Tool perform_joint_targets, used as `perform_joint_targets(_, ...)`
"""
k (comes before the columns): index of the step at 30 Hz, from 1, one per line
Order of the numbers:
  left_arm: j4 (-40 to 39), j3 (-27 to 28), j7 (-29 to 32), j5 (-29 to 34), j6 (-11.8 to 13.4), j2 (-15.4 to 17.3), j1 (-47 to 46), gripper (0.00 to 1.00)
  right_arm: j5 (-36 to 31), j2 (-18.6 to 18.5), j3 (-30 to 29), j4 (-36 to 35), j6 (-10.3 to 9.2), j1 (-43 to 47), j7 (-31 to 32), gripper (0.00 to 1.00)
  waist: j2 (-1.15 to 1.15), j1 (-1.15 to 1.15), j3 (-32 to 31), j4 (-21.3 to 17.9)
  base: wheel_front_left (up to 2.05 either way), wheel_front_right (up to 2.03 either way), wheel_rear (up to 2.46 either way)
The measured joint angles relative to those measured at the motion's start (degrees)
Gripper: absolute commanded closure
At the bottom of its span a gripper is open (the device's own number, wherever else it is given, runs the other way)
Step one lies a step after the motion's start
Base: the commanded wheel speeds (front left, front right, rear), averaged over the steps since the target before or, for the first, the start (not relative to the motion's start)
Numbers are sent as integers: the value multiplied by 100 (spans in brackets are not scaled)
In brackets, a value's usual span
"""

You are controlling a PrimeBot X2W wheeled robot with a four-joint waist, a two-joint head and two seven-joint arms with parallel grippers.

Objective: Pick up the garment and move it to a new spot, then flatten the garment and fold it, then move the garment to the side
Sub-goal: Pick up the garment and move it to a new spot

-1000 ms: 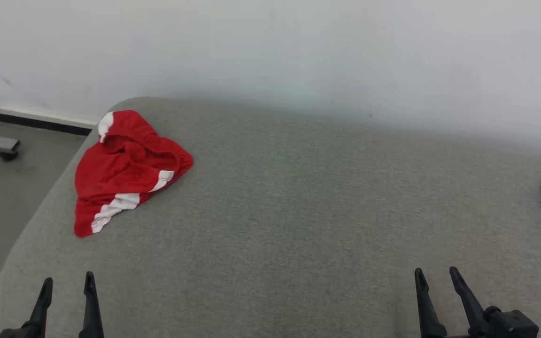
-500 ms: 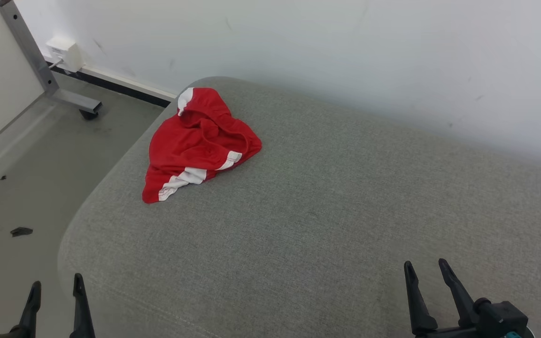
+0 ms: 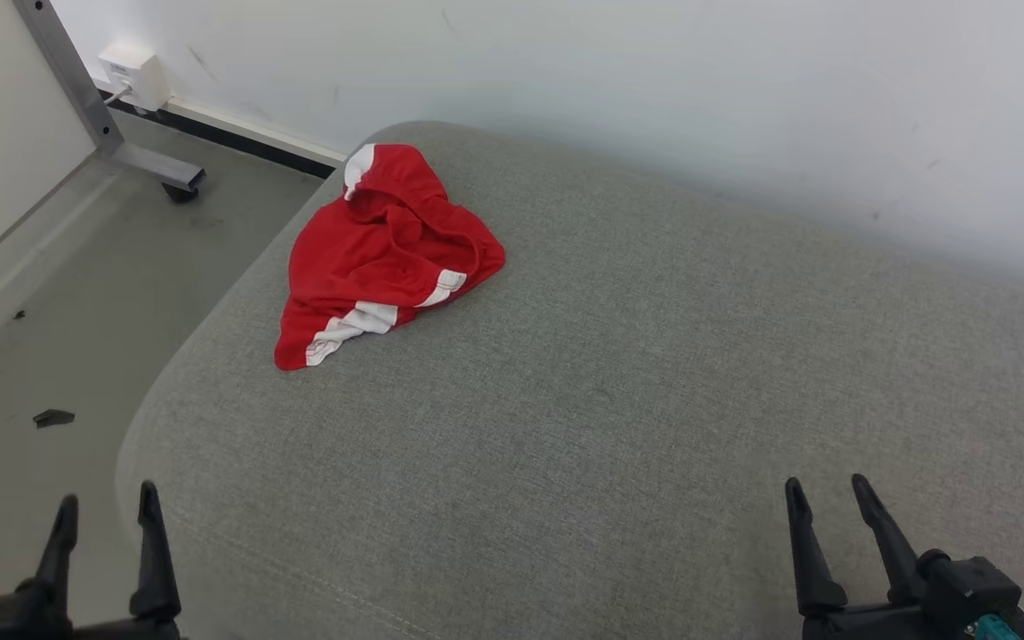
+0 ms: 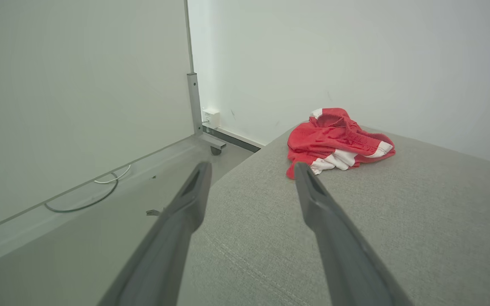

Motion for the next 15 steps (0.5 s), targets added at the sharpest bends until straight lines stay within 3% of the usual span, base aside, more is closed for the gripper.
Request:
perform_joint_targets(8,256,36,0,-190,-130,314,-1421,0,-258,-172,-322,-494,0,-200,218,0,0,0,278,-307,0,0,0)
perform_joint_targets(15,560,281,69,-376,-144,786,-2988,0,-358,-332,-693,-928,0,-501,344,0,0,0,773,-852,0,0,0)
